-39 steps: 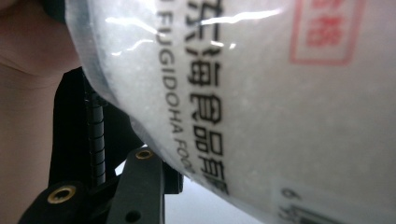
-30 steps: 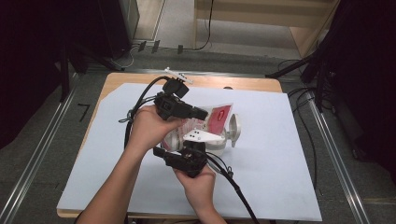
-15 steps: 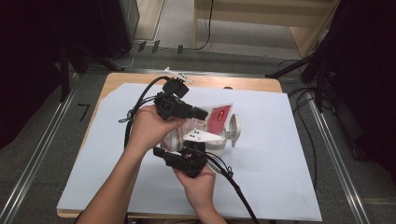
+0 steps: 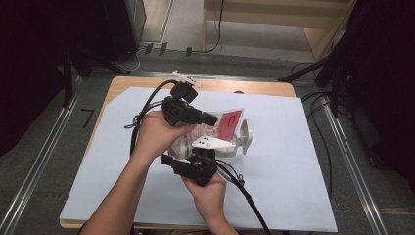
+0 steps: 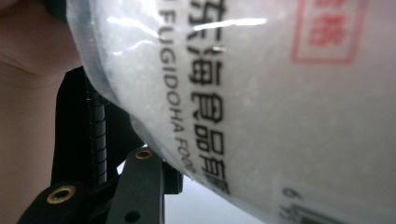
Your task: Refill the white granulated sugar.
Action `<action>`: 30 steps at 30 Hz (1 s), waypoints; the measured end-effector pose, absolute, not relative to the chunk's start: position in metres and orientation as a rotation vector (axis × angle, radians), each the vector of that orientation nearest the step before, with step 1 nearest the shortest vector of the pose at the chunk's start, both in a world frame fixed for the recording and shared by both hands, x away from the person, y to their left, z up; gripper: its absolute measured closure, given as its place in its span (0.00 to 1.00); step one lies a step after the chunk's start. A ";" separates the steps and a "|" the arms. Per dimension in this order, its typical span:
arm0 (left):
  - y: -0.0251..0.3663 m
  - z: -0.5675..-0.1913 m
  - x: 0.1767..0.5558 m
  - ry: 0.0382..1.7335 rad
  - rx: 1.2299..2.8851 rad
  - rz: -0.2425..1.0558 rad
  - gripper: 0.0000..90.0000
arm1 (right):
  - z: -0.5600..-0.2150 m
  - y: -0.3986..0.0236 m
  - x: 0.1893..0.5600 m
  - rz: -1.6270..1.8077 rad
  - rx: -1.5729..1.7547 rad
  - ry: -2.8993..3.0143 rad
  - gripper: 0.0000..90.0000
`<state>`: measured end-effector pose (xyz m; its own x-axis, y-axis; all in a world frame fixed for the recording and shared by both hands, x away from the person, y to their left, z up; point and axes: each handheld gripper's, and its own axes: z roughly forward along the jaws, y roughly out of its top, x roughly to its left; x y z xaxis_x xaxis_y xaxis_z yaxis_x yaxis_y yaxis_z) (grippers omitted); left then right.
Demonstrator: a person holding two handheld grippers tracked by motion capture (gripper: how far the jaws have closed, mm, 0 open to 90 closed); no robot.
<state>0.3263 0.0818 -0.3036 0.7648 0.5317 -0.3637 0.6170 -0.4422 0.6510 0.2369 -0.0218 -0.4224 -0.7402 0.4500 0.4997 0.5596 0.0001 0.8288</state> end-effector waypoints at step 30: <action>0.090 -0.300 0.328 0.873 2.105 -0.104 0.95 | -0.417 -0.015 0.240 -1.850 -1.055 -2.114 0.69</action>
<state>0.3280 0.0901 -0.2996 0.7547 0.5486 -0.3598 0.6179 -0.4100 0.6709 0.2405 -0.0150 -0.4167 -0.7441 0.4067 0.5301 0.5793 -0.0027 0.8151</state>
